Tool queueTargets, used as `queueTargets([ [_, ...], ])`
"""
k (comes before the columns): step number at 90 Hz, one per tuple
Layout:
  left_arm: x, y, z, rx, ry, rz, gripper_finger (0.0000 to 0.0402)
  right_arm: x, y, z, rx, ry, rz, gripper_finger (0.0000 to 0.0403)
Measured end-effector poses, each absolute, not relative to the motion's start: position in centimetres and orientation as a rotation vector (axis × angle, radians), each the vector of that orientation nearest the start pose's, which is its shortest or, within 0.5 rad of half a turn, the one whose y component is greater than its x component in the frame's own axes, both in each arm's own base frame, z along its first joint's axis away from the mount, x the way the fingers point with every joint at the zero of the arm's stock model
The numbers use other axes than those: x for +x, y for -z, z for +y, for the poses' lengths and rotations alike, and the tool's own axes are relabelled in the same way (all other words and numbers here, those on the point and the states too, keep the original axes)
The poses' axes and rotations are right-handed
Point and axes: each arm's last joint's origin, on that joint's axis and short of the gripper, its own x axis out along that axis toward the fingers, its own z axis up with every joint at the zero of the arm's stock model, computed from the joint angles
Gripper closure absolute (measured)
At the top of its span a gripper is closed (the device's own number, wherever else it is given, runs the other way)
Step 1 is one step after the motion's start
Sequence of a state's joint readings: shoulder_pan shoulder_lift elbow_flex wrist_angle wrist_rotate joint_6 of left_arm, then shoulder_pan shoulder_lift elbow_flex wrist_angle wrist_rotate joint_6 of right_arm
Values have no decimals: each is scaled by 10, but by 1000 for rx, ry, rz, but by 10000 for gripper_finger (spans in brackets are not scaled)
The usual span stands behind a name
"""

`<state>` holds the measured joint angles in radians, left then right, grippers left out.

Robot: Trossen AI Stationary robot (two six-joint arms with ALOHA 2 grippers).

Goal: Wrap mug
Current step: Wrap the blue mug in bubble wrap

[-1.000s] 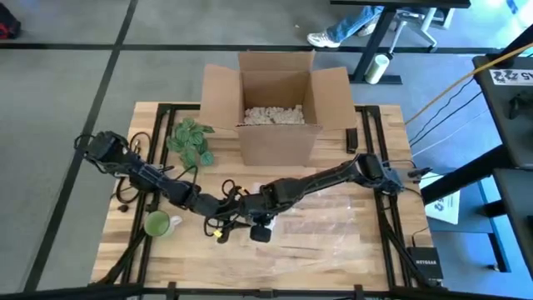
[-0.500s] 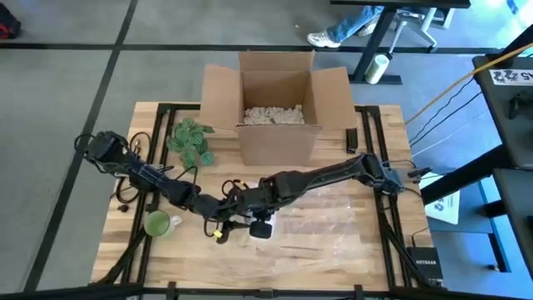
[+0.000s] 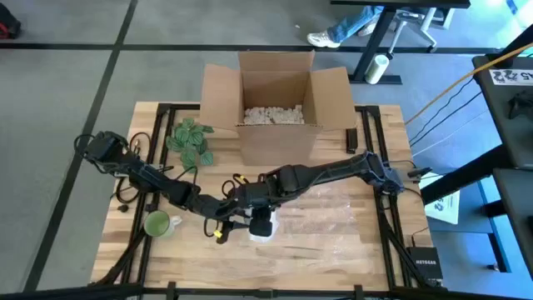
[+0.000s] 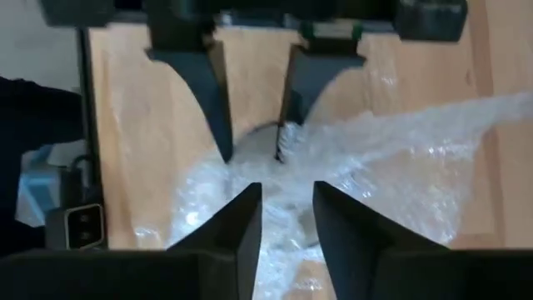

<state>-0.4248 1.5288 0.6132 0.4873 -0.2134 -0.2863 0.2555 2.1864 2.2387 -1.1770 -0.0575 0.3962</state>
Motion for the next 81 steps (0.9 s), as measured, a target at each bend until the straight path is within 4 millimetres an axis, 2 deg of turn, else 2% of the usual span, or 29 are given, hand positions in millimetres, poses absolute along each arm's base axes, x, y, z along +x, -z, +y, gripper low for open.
queueTargets([
  [12,270,-170,-115,-136,151,427,273,445,-302,122,245,-77,1116,319],
  [32,270,-171,-115,-131,156,412,273,448,-282,124,261,-103,1144,396],
  [49,268,-175,-116,-153,159,400,273,452,-265,124,284,-130,1136,397],
  [58,263,-186,-120,-171,210,372,273,452,-258,124,285,-129,1146,400],
  [73,249,-204,-127,-176,274,355,272,453,-259,122,290,-132,1139,402],
  [81,241,-210,-130,-188,303,378,272,455,-252,117,284,-106,1156,402],
])
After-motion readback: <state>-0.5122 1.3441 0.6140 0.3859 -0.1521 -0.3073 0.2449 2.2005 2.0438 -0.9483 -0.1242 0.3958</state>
